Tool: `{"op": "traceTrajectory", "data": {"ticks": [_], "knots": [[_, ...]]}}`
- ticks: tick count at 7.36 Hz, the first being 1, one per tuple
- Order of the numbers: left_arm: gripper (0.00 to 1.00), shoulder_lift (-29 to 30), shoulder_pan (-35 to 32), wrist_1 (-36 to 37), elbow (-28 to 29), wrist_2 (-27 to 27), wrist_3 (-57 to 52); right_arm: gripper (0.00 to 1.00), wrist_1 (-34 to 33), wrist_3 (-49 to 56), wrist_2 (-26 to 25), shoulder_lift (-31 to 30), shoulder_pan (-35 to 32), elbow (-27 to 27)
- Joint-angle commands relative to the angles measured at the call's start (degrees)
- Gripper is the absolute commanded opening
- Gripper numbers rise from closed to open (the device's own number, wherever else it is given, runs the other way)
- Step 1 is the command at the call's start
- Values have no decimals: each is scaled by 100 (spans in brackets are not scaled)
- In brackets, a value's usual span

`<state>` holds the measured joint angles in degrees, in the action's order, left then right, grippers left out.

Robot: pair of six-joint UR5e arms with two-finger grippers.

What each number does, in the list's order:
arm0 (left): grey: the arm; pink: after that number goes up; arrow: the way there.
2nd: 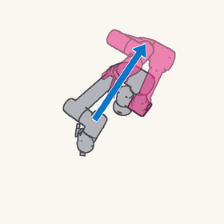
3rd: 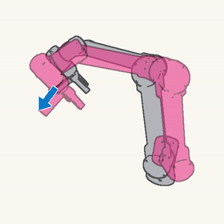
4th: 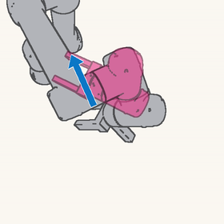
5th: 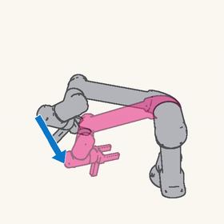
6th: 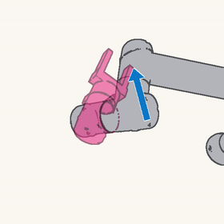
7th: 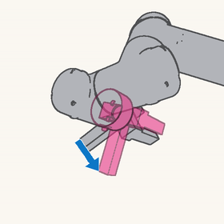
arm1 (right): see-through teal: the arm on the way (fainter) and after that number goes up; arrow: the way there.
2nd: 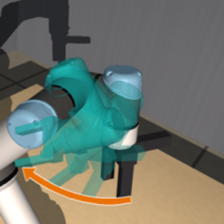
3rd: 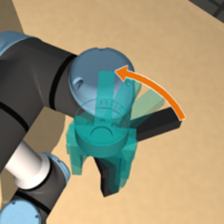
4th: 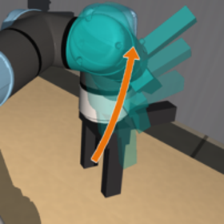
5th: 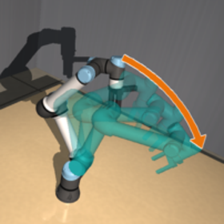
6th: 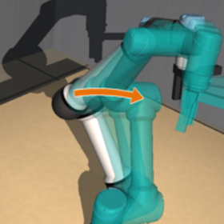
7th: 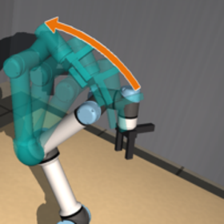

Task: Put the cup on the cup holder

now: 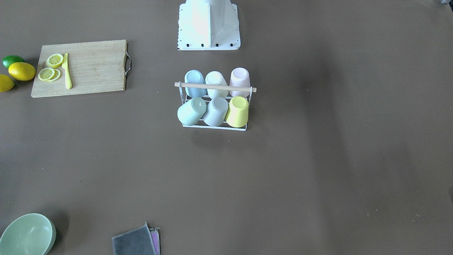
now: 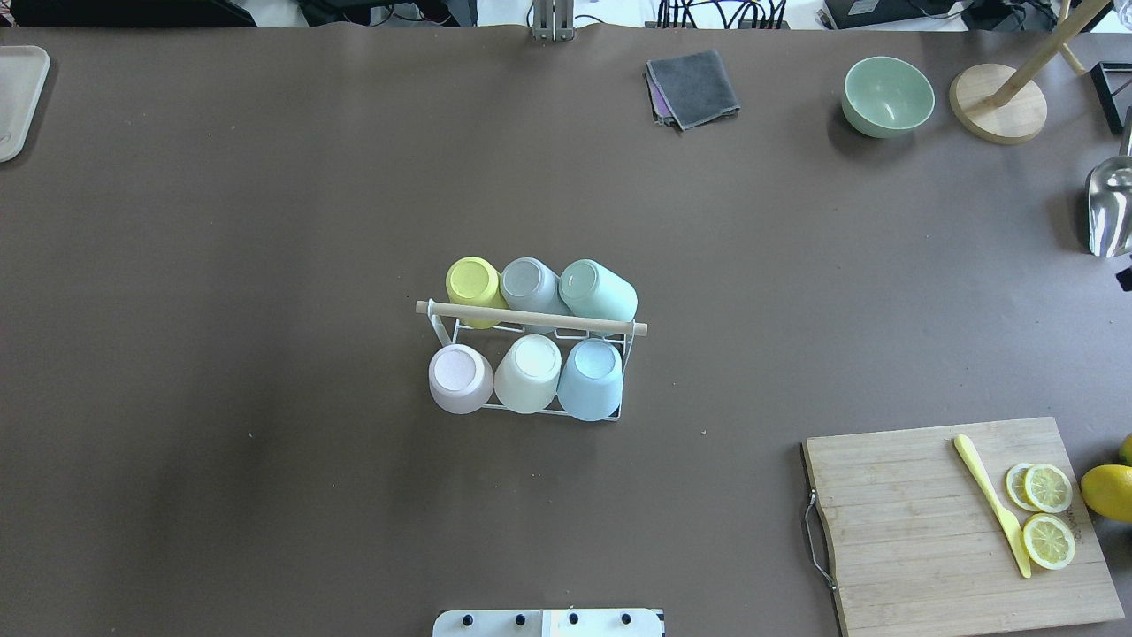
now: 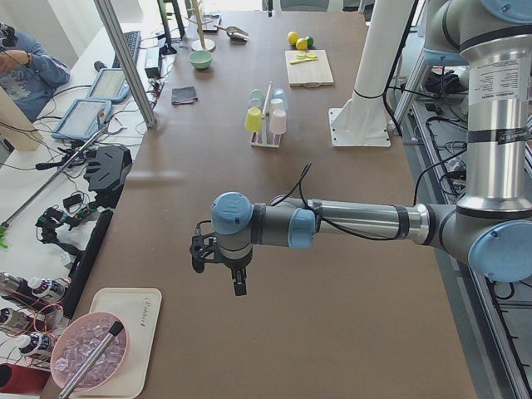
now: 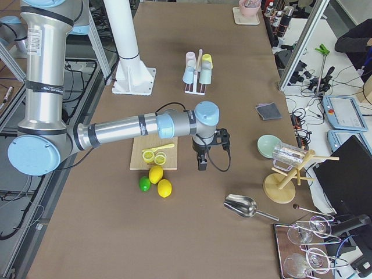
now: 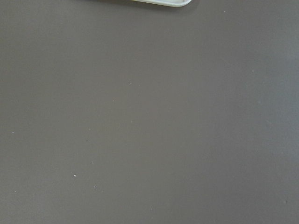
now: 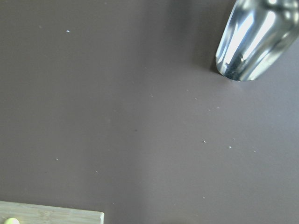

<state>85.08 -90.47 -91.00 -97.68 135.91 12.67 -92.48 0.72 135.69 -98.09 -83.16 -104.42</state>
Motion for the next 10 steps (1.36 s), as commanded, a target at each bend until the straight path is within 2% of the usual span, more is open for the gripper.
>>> {"op": "traceTrajectory", "data": {"ticks": [1, 2, 6, 9, 10], "knots": [[99, -96, 21, -22, 12, -29, -10, 100, 89, 350, 247, -53, -437, 762], [99, -97, 30, -66, 125, -20, -10, 100, 55, 341, 247, -9, -438, 704], [99, -281, 30, -66, -155, -38, -1, 100, -42, 270, 221, 71, -447, 651], [99, -290, 30, -67, -147, -55, -1, 100, -980, 288, 160, 771, -517, 799], [99, -299, 30, -67, -112, -82, -1, 100, -1026, 323, 151, 861, -534, 870]]}}
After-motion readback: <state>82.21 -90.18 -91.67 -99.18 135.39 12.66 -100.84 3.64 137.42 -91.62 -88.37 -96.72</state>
